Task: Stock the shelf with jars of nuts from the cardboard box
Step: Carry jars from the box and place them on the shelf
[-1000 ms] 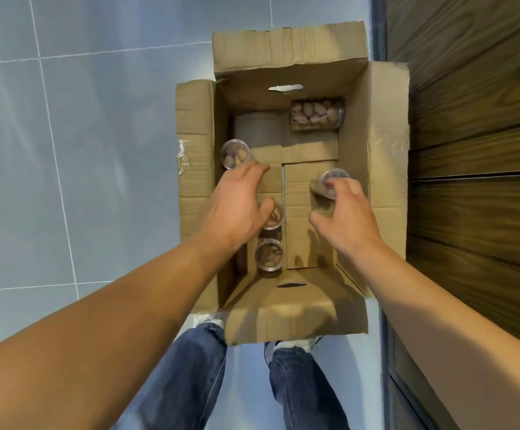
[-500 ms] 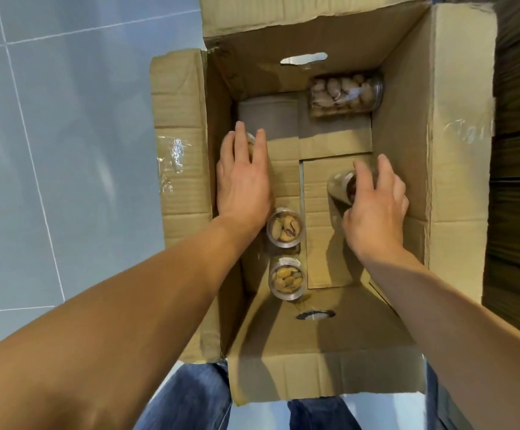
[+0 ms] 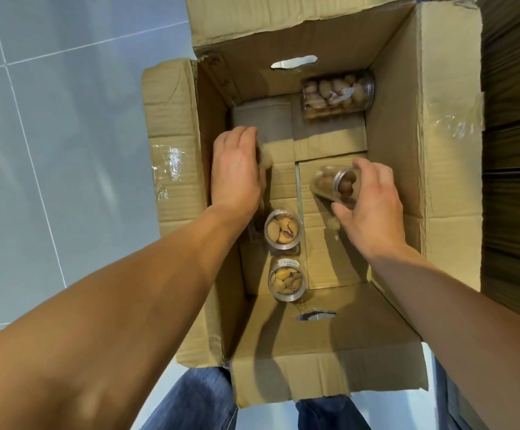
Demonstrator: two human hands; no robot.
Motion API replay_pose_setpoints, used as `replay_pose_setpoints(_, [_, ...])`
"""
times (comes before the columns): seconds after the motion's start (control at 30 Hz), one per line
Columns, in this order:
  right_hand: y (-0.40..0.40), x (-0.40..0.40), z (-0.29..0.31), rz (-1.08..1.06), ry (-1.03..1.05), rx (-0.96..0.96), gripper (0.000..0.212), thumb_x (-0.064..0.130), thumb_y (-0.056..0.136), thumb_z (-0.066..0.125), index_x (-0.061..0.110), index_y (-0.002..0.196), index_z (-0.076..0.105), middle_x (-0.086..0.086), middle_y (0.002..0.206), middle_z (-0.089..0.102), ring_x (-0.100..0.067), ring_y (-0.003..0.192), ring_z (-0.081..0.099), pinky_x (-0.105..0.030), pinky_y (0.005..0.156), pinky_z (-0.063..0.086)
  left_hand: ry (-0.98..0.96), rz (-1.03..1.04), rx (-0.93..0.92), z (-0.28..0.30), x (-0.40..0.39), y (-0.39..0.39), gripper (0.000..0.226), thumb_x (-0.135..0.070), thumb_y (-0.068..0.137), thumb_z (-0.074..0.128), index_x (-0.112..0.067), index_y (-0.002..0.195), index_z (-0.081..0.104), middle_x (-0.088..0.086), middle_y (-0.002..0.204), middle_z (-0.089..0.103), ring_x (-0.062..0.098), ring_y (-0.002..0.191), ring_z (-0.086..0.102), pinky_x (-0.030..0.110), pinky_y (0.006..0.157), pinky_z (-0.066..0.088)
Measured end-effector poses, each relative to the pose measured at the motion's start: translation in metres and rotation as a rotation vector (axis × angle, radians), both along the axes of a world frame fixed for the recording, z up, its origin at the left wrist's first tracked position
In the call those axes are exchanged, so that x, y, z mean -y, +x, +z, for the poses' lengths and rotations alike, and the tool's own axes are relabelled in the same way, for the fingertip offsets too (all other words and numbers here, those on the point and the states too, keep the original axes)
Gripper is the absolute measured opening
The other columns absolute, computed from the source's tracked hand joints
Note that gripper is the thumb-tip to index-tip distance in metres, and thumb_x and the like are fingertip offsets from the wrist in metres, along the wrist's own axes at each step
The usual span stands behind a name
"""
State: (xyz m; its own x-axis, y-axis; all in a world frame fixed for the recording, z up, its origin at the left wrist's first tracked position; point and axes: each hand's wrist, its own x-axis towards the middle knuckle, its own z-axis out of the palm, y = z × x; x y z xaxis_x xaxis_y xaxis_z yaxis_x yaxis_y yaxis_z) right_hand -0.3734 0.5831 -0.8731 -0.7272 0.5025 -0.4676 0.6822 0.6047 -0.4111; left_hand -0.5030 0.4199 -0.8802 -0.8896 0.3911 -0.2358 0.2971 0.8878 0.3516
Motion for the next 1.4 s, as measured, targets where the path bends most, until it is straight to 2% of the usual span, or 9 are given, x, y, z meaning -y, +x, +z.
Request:
replay_pose_setpoints(0.17, [-0.004,0.002,0.05,-0.047,-0.031,-0.03,0.07,0.022,0.078,0.079,0.019,0.138,0.042,-0.002,0.135,0.043,-0.018,0.117,0.049,-0.024,0.095,0.035,0.073,0.027,0.142,0.047,-0.008,0.003,0.07,-0.019,0.084,0.072,-0.01,0.145,0.039,0.006,0.145,0.045,0.022,0.137,0.035,0.029,0.113,0.024])
replay_pose_setpoints(0.3, [-0.006,0.001,0.117,-0.043,0.012,-0.026,0.071,0.023,0.076,0.079,0.018,0.136,0.042,-0.004,0.133,0.046,-0.019,0.116,0.05,-0.023,0.09,0.036,0.104,0.051,0.197,0.11,-0.003,0.007,0.07,-0.022,0.078,0.076,-0.013,0.141,0.046,0.005,0.138,0.053,0.023,0.129,0.045,0.034,0.108,0.035])
replay_pose_setpoints(0.4, [-0.005,0.006,0.179,-0.05,0.028,-0.018,0.068,0.025,0.075,0.079,0.02,0.133,0.044,-0.004,0.129,0.048,-0.022,0.114,0.051,-0.025,0.085,0.034,0.141,0.078,0.245,0.169,0.008,0.01,0.069,-0.023,0.077,0.077,-0.015,0.139,0.048,0.004,0.134,0.055,0.021,0.124,0.05,0.034,0.105,0.042])
replay_pose_setpoints(0.6, [0.002,0.033,0.323,0.043,-0.004,-0.068,0.07,0.026,0.076,0.077,0.02,0.138,0.044,-0.004,0.133,0.048,-0.022,0.117,0.051,-0.026,0.087,0.038,0.19,0.12,0.239,0.318,0.05,0.026,0.066,-0.023,0.077,0.077,-0.019,0.138,0.051,0.001,0.136,0.054,0.019,0.121,0.051,0.025,0.101,0.036])
replay_pose_setpoints(0.8, [0.012,0.068,0.453,0.289,-0.077,-0.125,0.07,0.024,0.077,0.076,0.027,0.14,0.044,0.0,0.136,0.047,-0.018,0.12,0.05,-0.023,0.091,0.036,0.223,0.265,0.204,0.456,0.11,0.071,0.068,-0.02,0.073,0.079,-0.018,0.136,0.053,0.001,0.132,0.056,0.017,0.118,0.053,0.014,0.093,0.03])
replay_pose_setpoints(1.03, [0.032,0.13,0.574,0.65,-0.128,-0.194,0.071,0.024,0.078,0.075,0.027,0.142,0.043,0.001,0.14,0.045,-0.02,0.126,0.047,-0.031,0.098,0.04,0.238,0.58,0.072,0.582,0.185,0.177,0.067,-0.017,0.07,0.081,-0.015,0.132,0.056,0.003,0.131,0.056,0.018,0.117,0.053,0.008,0.093,0.026])
replay_pose_setpoints(1.17, [0.05,0.174,0.631,0.887,-0.148,-0.243,0.07,0.023,0.077,0.074,0.026,0.14,0.045,-0.001,0.138,0.046,-0.025,0.123,0.049,-0.035,0.098,0.04,0.23,0.773,0.011,0.635,0.23,0.258,0.066,-0.017,0.071,0.08,-0.013,0.132,0.056,0.004,0.131,0.056,0.018,0.118,0.052,0.008,0.094,0.026])
replay_pose_setpoints(1.27, [0.067,0.213,0.666,1.075,-0.163,-0.258,0.069,0.021,0.078,0.073,0.024,0.141,0.044,-0.002,0.139,0.045,-0.024,0.123,0.048,-0.026,0.097,0.036,0.199,0.909,-0.037,0.662,0.264,0.316,0.067,-0.021,0.071,0.081,-0.015,0.132,0.056,0.004,0.132,0.055,0.018,0.119,0.052,0.007,0.094,0.025])
replay_pose_setpoints(1.4, [0.099,0.272,0.698,1.295,-0.171,-0.286,0.069,0.022,0.081,0.073,0.023,0.143,0.042,-0.002,0.143,0.042,-0.026,0.125,0.047,-0.033,0.1,0.039,0.181,1.1,-0.114,0.69,0.301,0.385,0.067,-0.024,0.071,0.081,-0.019,0.132,0.056,0.001,0.133,0.055,0.018,0.117,0.053,0.015,0.095,0.03])
